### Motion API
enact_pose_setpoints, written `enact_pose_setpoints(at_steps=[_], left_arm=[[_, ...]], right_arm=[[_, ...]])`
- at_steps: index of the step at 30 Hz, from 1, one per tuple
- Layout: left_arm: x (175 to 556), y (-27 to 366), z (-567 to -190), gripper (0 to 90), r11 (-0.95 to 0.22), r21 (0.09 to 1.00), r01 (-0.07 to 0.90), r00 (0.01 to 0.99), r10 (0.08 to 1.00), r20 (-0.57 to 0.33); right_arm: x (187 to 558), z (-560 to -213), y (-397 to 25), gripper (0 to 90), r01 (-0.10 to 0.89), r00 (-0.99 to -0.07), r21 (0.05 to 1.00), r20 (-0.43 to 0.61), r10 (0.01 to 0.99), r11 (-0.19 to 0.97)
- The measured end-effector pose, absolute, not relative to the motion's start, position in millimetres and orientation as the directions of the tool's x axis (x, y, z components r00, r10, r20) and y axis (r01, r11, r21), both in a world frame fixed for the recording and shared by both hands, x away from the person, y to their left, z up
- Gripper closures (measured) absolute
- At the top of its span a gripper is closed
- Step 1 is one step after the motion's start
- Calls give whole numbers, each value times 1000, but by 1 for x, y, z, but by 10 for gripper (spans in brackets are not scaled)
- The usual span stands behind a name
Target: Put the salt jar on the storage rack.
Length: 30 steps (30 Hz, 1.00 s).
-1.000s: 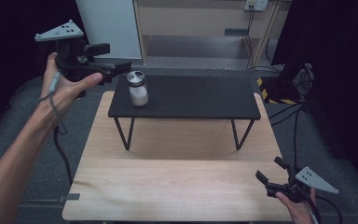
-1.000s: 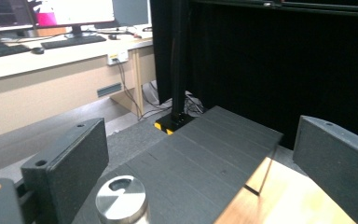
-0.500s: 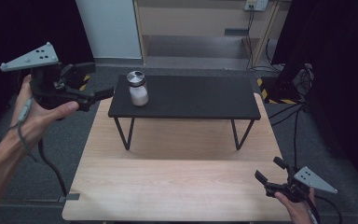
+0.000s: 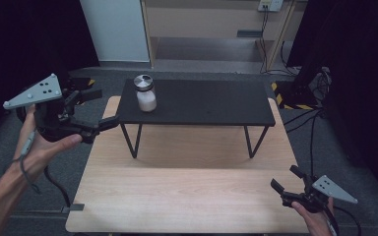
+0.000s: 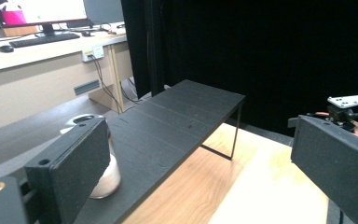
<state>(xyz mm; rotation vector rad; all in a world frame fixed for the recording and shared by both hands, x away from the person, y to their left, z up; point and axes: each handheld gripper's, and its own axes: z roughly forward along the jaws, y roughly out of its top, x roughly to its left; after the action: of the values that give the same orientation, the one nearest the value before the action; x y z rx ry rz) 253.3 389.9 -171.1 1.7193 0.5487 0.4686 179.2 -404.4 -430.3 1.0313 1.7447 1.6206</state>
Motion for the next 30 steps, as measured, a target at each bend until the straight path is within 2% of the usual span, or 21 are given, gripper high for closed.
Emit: enact_pose_setpoints(at_steps=[6, 13, 30], left_arm=[[248, 389, -179, 40, -203, 974, 104, 804, 593, 37], [247, 392, -189, 40, -197, 973, 122, 804, 594, 20], [247, 391, -191, 46, -195, 974, 120, 805, 593, 19]], right_arm=[[180, -430, -403, 43, 171, -566, 985, 108, 817, -12], [179, -428, -401, 43, 165, -569, 986, 96, 817, -1], [179, -428, -401, 44, 167, -568, 986, 98, 817, -2]])
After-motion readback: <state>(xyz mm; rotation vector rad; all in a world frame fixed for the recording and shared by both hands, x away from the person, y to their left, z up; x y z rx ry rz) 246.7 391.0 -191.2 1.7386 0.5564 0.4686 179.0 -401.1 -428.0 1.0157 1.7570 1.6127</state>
